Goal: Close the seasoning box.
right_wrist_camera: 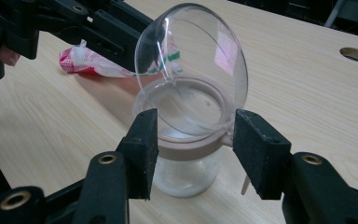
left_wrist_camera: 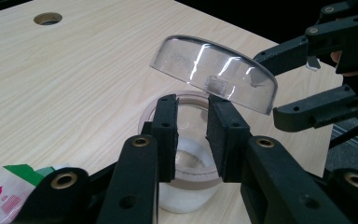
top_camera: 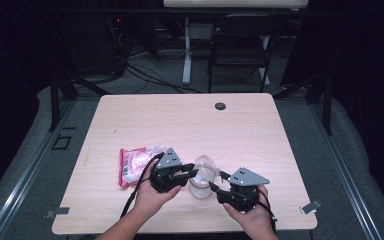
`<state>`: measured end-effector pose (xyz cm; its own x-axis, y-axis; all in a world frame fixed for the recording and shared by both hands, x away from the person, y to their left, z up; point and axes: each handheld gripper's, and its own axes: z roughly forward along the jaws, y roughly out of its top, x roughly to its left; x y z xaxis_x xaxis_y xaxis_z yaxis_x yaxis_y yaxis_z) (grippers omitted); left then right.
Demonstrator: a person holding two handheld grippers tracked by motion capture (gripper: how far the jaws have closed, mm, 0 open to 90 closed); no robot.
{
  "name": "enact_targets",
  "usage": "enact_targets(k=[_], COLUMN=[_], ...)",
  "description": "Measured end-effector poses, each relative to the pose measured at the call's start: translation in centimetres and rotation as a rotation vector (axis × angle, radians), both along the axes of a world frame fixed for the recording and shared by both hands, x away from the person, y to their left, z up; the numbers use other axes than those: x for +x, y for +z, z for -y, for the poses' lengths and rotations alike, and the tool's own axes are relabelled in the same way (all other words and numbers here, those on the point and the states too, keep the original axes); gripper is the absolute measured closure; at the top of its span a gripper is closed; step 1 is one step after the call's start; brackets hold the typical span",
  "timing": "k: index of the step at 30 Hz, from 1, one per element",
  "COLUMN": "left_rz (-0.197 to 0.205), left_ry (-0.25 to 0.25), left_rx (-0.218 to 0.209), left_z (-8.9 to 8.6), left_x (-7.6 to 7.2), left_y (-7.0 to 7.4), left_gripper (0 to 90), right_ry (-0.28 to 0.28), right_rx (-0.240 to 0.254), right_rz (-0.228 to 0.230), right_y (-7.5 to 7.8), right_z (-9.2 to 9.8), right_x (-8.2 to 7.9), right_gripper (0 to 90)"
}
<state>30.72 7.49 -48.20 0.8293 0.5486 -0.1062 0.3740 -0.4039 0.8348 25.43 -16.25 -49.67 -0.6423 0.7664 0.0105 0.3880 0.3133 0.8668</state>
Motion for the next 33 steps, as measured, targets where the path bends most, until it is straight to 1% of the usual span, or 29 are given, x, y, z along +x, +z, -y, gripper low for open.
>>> enact_targets(k=[4,7,11,15,16,19,22,24,26,27,29,30,31,32,33], left_rz=[0.006,0.006,0.01,0.003,0.0,-0.009,-0.028,-0.03,-0.035,-0.033,-0.035,-0.027,-0.035,-0.027,-0.022], left_ry=[0.007,0.008,0.013,0.02,0.024,0.024,0.028,0.033,0.04,0.044,0.048,0.053,0.048,0.051,0.056], left_rx=[0.004,0.009,0.01,0.027,0.034,0.031,0.046,0.051,0.048,0.044,0.057,0.06,0.069,0.078,0.076], left_z=[0.1,0.1,0.0,-0.1,-0.1,0.0,0.1,0.2,0.2,0.1,0.1,0.2,0.2,0.2,0.2], left_x=[0.0,-0.1,-0.1,0.1,0.2,0.3,0.5,0.6,0.6,0.6,0.6,0.6,0.6,0.6,0.6], left_y=[-0.1,-0.1,-0.3,-0.7,-0.9,-1.3,-1.9,-2.1,-2.3,-2.3,-2.4,-2.5,-2.5,-2.6,-2.6], left_gripper=[67.8,67.1,65.9,64.3,63.6,62.2,62.2,62.2,62.2,62.2,62.0,62.1,62.2,62.3,62.7], right_ry=[0.002,-0.007,-0.002,-0.004,-0.003,-0.002,-0.002,-0.003,-0.003,-0.004,-0.005,-0.004,-0.004,-0.003,-0.003], right_rx=[-0.013,-0.036,-0.036,-0.032,-0.029,-0.027,-0.024,-0.022,-0.021,-0.02,-0.019,-0.019,-0.016,-0.018,-0.018], right_rz=[0.007,0.017,0.016,0.015,0.015,0.014,0.013,0.012,0.012,0.013,0.013,0.013,0.013,0.012,0.012], right_y=[-0.2,-0.3,-0.2,-0.2,-0.2,-0.2,-0.2,-0.2,-0.2,-0.2,-0.2,-0.2,-0.2,-0.2,-0.2], right_z=[-0.4,-0.7,-0.8,-0.7,-0.7,-0.6,-0.6,-0.5,-0.5,-0.5,-0.5,-0.5,-0.5,-0.4,-0.4], right_x=[0.1,0.1,0.0,0.0,0.0,0.0,0.0,0.0,0.0,0.0,0.0,0.0,0.0,0.0,0.0], right_gripper=[50.2,52.3,53.2,54.1,54.3,54.9,55.3,55.3,55.4,55.5,55.7,55.7,55.8,56.0,56.1])
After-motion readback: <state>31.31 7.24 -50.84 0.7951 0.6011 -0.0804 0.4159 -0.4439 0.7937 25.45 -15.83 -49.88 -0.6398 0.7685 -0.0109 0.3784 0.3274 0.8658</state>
